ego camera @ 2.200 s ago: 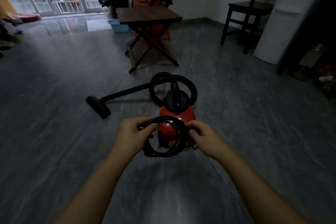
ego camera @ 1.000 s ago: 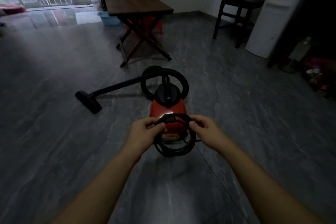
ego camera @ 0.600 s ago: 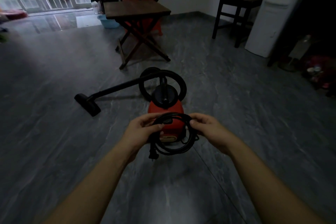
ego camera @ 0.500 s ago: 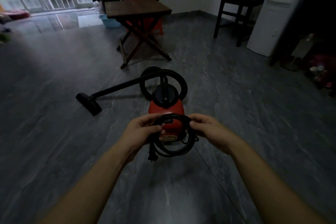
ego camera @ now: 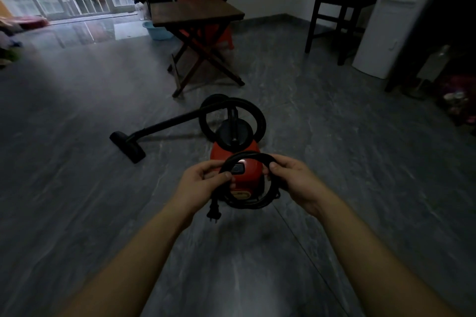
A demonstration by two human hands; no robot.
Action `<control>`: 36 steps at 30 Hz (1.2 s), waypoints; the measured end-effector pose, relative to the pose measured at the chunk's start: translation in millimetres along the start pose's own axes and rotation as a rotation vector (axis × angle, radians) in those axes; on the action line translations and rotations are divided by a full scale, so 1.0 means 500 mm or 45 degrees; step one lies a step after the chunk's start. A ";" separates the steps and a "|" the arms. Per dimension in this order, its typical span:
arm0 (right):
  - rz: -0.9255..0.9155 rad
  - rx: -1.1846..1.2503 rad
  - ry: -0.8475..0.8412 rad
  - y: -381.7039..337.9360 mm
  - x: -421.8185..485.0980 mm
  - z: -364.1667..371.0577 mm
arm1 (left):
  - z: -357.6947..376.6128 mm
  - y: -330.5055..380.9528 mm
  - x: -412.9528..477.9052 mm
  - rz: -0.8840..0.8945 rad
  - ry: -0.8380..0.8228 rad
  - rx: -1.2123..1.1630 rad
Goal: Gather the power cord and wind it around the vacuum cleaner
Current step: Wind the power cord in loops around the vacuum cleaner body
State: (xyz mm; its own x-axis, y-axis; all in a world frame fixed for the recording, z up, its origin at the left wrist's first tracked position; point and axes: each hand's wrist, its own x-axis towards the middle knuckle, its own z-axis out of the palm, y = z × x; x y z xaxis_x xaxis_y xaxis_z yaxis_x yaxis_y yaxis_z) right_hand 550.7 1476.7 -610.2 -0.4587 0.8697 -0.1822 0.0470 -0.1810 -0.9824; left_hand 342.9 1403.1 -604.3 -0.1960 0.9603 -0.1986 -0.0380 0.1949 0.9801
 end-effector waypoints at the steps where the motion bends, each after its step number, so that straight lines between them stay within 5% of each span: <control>1: -0.016 -0.028 0.028 -0.001 0.000 0.000 | 0.002 0.002 0.001 0.012 0.010 -0.023; 24: -0.144 -0.302 0.111 0.007 0.010 0.022 | 0.007 -0.001 0.003 0.000 -0.028 0.011; 36: -0.238 -0.266 0.198 0.014 0.036 0.030 | 0.033 0.002 0.016 0.161 0.189 0.112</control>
State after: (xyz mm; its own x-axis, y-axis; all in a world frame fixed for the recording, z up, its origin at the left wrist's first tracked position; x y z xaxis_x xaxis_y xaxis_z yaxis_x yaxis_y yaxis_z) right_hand 529.6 1484.0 -619.8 -0.3364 0.9416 0.0139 0.1632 0.0729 -0.9839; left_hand 357.6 1414.5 -604.8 -0.3359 0.9396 -0.0648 0.0803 0.0972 0.9920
